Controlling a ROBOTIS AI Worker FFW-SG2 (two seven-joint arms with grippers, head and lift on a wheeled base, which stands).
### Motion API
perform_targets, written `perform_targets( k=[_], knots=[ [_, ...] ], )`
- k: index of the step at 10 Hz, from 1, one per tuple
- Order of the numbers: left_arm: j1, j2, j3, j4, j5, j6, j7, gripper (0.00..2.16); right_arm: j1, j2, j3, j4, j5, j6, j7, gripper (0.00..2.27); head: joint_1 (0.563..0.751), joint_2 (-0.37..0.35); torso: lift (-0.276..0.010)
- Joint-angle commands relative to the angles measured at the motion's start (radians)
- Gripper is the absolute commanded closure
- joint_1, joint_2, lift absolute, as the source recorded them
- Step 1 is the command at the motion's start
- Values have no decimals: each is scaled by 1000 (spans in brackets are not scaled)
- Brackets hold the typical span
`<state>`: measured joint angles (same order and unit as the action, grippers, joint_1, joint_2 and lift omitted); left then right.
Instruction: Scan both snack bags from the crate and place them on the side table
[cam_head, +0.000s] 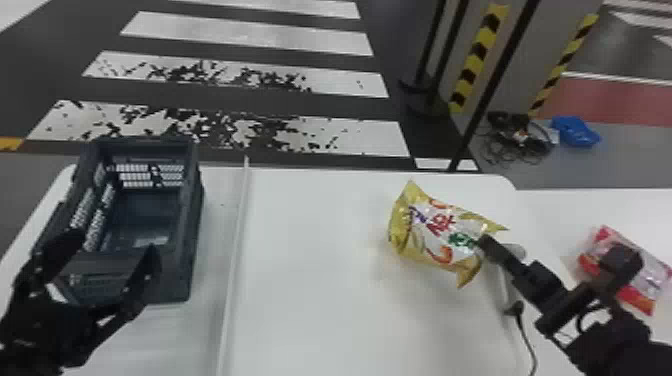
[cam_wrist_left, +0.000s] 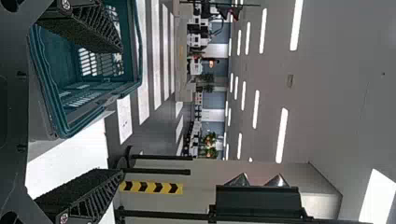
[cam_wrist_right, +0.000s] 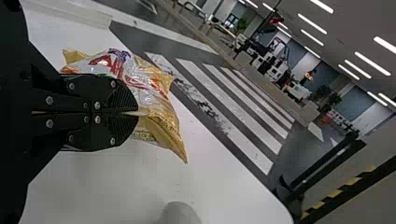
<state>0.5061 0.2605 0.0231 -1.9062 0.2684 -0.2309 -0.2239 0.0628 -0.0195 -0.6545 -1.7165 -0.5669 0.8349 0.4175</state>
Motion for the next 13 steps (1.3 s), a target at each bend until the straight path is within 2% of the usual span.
perform_targets(
  k=[1,2,4,6,8,11,13],
  knots=[
    [2,-1,1,-1,0,0,0,80,26,1,67,-74,128,-139,-14,2246,695,-188,-95],
    [3,-3,3,-1,-2,0,0,80,38,1,101,-109,173,-176,-23,2246,695,-199,-95],
    [3,-4,3,-1,-2,0,0,80,81,-2,225,-193,367,-305,-40,2246,695,-195,-95],
    [3,-3,5,1,-2,0,2,80,129,-23,385,-221,653,-486,-88,2246,695,-162,-95],
    [3,-1,5,3,-2,0,2,80,170,-66,538,-189,986,-624,-190,2246,695,-122,-95],
    [-4,-1,5,13,3,0,2,80,238,-146,737,-107,1357,-627,-385,2246,695,-57,-95],
    [-6,-1,3,16,3,0,2,80,288,-198,845,-66,1527,-559,-487,2246,695,-28,-95]
  ],
)
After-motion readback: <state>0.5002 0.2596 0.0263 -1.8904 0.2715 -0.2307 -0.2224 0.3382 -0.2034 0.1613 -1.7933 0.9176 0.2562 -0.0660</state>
